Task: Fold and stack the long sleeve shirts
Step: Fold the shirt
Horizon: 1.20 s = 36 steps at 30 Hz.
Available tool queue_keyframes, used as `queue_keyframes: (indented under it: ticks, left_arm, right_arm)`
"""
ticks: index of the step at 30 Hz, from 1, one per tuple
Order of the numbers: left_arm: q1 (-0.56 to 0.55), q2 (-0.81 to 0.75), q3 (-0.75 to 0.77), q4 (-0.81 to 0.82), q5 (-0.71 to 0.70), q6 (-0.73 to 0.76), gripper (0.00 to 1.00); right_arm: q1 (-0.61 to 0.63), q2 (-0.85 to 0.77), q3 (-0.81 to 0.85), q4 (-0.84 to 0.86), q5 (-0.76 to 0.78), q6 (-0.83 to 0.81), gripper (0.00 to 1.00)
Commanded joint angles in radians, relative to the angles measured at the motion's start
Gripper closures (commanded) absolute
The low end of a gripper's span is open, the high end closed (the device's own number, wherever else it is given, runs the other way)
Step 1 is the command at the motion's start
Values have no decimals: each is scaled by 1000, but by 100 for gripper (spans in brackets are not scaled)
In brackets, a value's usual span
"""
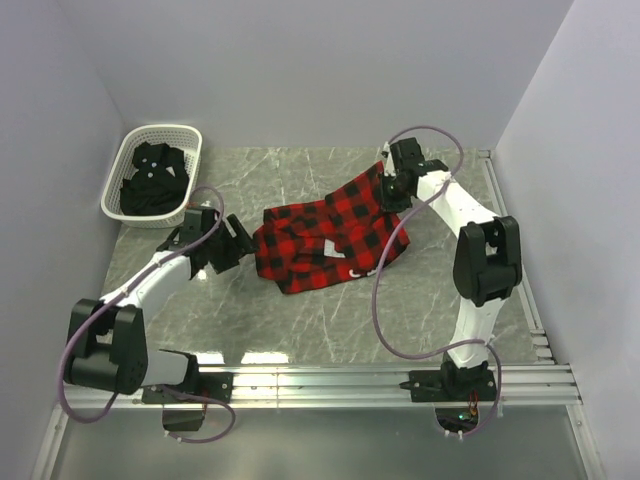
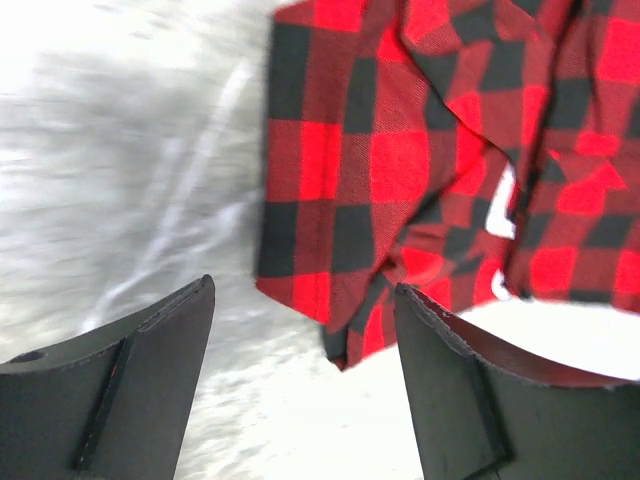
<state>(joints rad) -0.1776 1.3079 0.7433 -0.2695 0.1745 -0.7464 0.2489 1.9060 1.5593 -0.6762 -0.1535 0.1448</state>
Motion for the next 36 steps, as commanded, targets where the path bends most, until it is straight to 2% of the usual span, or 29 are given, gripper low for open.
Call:
queue_keyframes:
  ticks: [1, 3, 12, 16, 19, 22, 26, 36]
  left_arm:
    - [-2, 30, -4, 136, 170, -56, 22]
    - [-2, 57, -13, 186, 192, -74, 22]
    - [-3, 175, -61, 383, 255, -199, 28]
    - [-19, 215, -82, 470, 273, -248, 30]
    - [-54, 246, -71, 481, 240, -243, 30]
    - [-77, 283, -81, 515, 241, -264, 31]
    - [-105, 333, -96, 588, 223, -298, 39]
    - [-148, 412, -97, 651, 203, -329, 48]
  right_arm:
    - [35, 16, 102, -92, 161, -128, 100]
    - [61, 33, 142, -115, 272, -170, 100]
    - [160, 70, 246, -158, 581, -281, 100]
    - [211, 73, 248, -145, 712, -303, 100]
    - [254, 77, 251, -128, 773, -312, 100]
    - [306, 90, 254, -118, 899, -326, 100]
    - [355, 100, 222, -63, 1057, -352, 100]
    - [470, 180, 216, -49, 1189, -390, 99]
